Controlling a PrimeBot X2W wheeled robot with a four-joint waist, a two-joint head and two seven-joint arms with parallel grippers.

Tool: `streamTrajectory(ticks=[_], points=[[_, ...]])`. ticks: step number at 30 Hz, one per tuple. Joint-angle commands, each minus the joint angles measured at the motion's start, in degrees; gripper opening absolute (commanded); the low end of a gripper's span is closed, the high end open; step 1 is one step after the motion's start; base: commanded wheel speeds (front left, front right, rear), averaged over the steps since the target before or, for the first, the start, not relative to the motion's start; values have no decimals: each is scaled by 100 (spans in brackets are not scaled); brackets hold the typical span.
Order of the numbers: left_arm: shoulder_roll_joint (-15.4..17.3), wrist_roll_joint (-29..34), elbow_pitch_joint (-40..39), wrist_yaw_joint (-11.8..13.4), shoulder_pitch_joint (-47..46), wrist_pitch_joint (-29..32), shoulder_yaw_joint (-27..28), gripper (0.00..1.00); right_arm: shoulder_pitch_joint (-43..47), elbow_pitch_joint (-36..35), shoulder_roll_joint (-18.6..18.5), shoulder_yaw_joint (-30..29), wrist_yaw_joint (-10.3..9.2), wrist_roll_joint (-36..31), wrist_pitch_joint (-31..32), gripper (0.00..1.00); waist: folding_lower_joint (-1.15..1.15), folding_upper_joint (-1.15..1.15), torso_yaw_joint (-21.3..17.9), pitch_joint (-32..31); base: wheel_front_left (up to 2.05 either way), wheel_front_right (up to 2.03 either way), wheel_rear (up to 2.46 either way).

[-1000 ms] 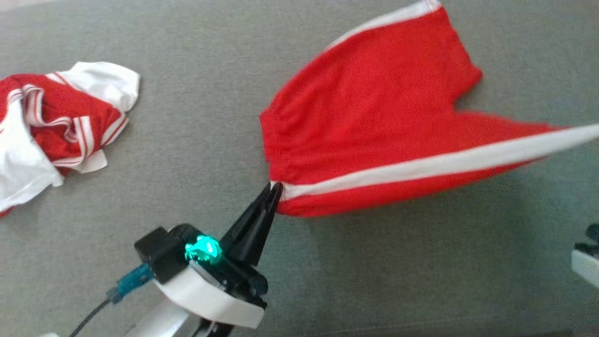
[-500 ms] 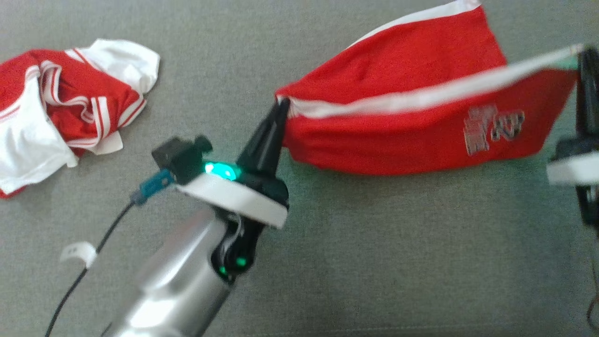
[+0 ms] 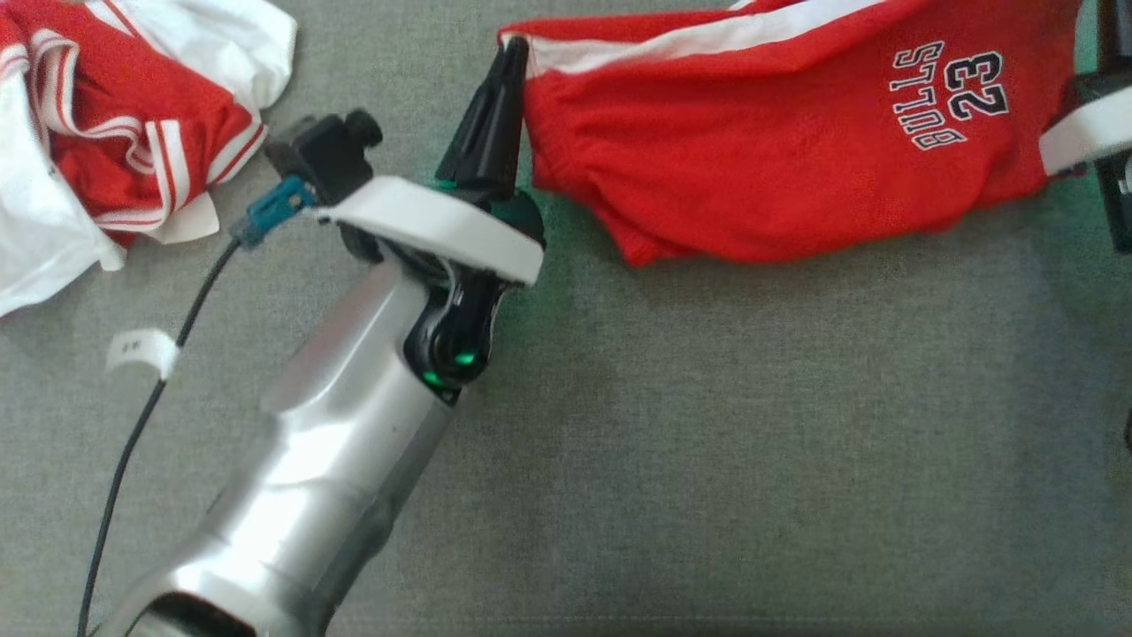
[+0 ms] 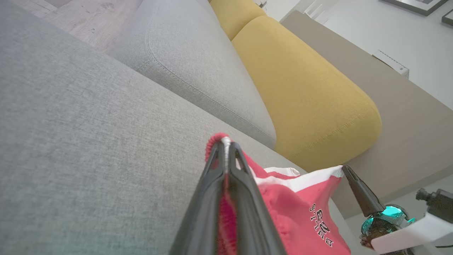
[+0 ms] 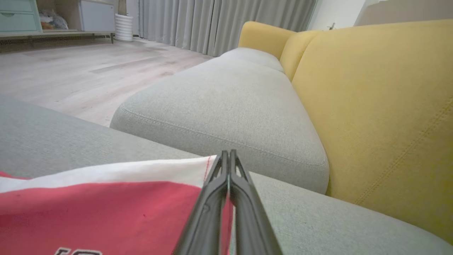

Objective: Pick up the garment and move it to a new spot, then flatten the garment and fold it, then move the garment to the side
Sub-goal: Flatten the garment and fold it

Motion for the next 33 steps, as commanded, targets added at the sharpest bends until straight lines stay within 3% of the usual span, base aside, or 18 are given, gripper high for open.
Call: streamTrajectory(ticks=[1, 2, 3, 4, 5, 6, 9, 12, 14, 17, 22, 23, 24, 25, 33], points=[[36, -36, -42, -43, -269, -24, 152, 0, -120, 27, -68, 104, -4, -45, -30, 0, -1, 0, 19, 114, 0, 0, 0], [27, -63, 40, -52, -321, -19, 133, 0, -199, 141, -40, 139, -4, -30, -30, 0, -1, 0, 18, 141, 0, 0, 0], [18, -90, 118, -60, -369, -17, 112, 17, -271, 252, -19, 173, -4, 8, -30, 0, -1, 0, 20, 165, 0, 0, 0], [11, -108, 184, -69, -414, -29, 90, 64, -336, 342, -12, 199, -4, 32, -30, 0, -1, 0, 22, 183, 0, 0, 0], [4, -128, 247, -76, -451, -49, 71, 100, -386, 426, -3, 222, -4, 69, -31, 42, -1, 0, 26, 196, 0, 0, 0], [-2, -140, 300, -83, -480, -85, 53, 100, -425, 469, 6, 226, -4, 98, -31, 100, -1, 0, 30, 202, 0, 0, 0], [-7, 2, 416, -97, -501, -248, -61, 100, -378, 518, 103, 130, -4, 324, -31, 100, -1, 0, 47, 157, 0, 0, 0], [163, 583, 463, 15, -398, -464, -176, 100, -183, 833, 211, 148, -4, 819, -30, 100, -1, 0, 56, 14, 0, 0, 0], [307, 1127, 335, 287, -237, -528, -118, 100, -88, 1051, 208, 266, -4, 1186, 62, 100, -1, 0, 72, -86, 0, 0, 0], [419, 2152, -481, 791, 299, -537, 489, 100, 55, 1294, 145, 434, -4, 1731, 396, 100, -1, 0, 121, -215, 0, 0, 0], [378, 3714, -1897, 1345, 1537, -540, 1198, 100, 253, 1706, -42, 585, -4, 2358, 923, 100, -1, 0, 334, -416, 0, 0, 0], [349, 3935, -2118, 1400, 1753, -540, 1288, 100, 298, 1770, -41, 626, -4, 2514, 1074, 84, -1, 0, 388, -455, 0, 0, 0], [318, 4137, -2329, 1456, 1956, -540, 1373, 100, 342, 1820, -51, 663, -4, 2663, 1211, 25, -1, 0, 442, -500, 0, 0, 0], [287, 4307, -2507, 1502, 2154, -540, 1440, 100, 386, 1835, -77, 702, -4, 2799, 1300, 0, -1, 0, 496, -547, 0, 0, 0], [128, 4963, -3176, 1591, 3238, -541, 1759, 100, 585, 1951, -427, 695, -4, 3320, 834, 0, -1, 0, 577, -998, 0, 0, 0]])
